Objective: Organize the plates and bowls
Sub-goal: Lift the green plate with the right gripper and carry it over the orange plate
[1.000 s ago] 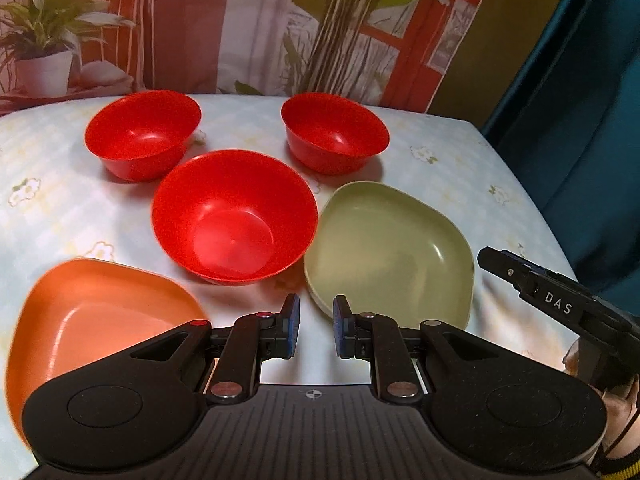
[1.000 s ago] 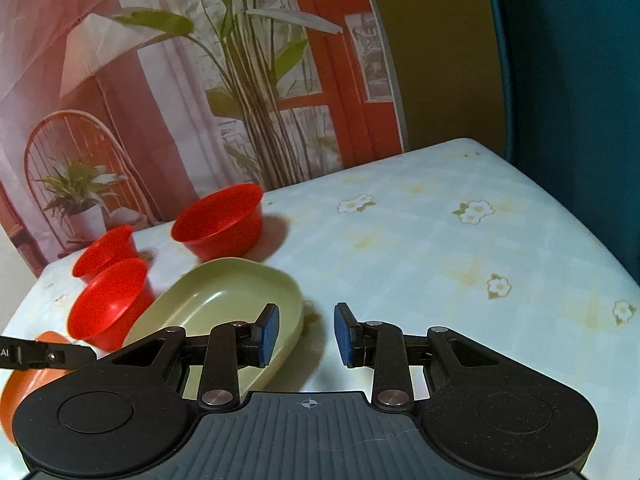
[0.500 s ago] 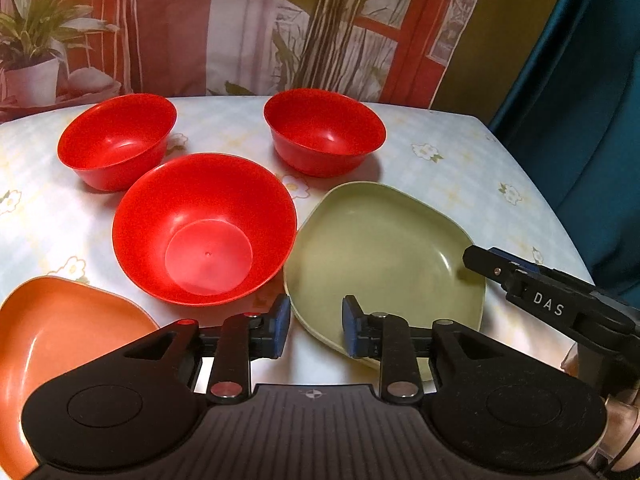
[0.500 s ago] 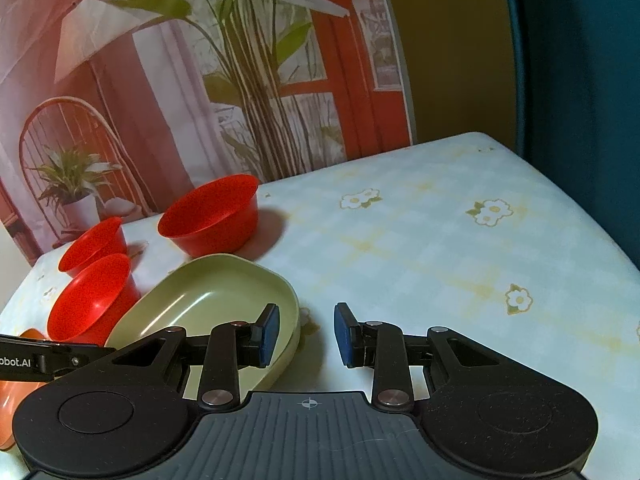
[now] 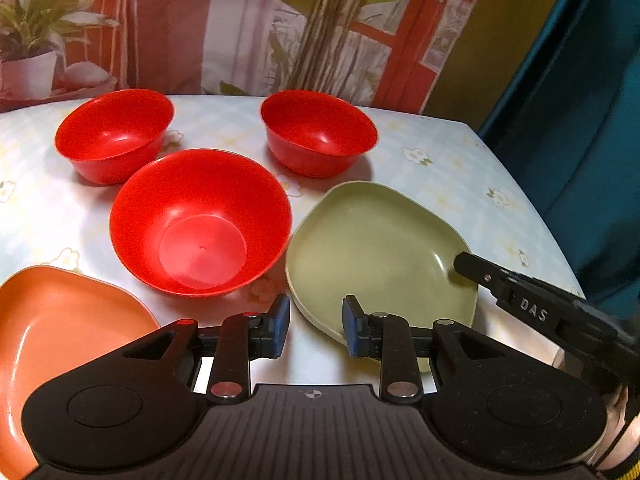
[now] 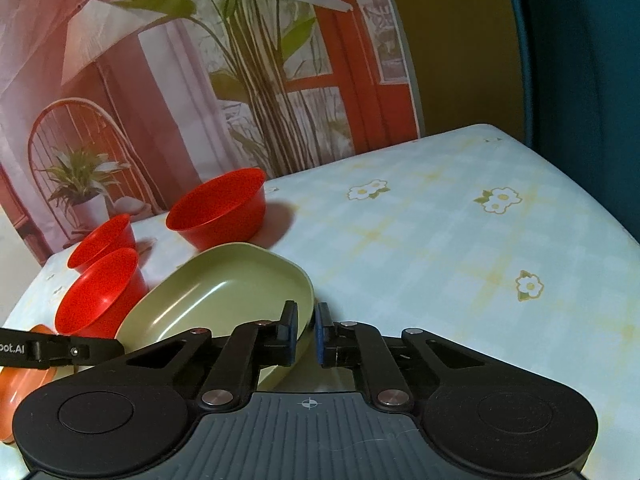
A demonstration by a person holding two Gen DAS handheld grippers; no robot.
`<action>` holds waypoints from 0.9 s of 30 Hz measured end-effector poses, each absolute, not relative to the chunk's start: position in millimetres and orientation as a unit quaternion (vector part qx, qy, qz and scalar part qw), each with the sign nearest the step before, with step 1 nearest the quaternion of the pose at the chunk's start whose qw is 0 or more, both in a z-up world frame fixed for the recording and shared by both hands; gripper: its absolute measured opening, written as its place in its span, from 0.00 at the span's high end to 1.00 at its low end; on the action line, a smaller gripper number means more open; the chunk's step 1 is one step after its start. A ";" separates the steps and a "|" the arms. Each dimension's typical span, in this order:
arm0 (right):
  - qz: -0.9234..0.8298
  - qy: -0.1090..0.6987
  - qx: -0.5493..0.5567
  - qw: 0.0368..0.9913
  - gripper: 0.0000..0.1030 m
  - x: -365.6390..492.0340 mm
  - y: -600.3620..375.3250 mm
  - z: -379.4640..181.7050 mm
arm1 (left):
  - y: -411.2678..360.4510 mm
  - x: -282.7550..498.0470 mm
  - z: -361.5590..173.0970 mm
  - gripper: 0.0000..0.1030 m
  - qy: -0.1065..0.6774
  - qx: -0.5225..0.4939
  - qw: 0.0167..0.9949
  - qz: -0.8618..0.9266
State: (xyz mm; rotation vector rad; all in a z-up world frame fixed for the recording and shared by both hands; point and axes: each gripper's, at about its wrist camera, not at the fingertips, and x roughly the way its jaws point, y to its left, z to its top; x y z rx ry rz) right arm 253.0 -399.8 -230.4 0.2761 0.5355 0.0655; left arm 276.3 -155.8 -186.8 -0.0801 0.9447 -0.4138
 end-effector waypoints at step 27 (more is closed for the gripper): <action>0.020 0.260 0.144 0.954 0.94 246.3 -406.0 -234.5 | -163.9 277.3 -184.0 0.89 0.418 -0.016 0.886 -0.201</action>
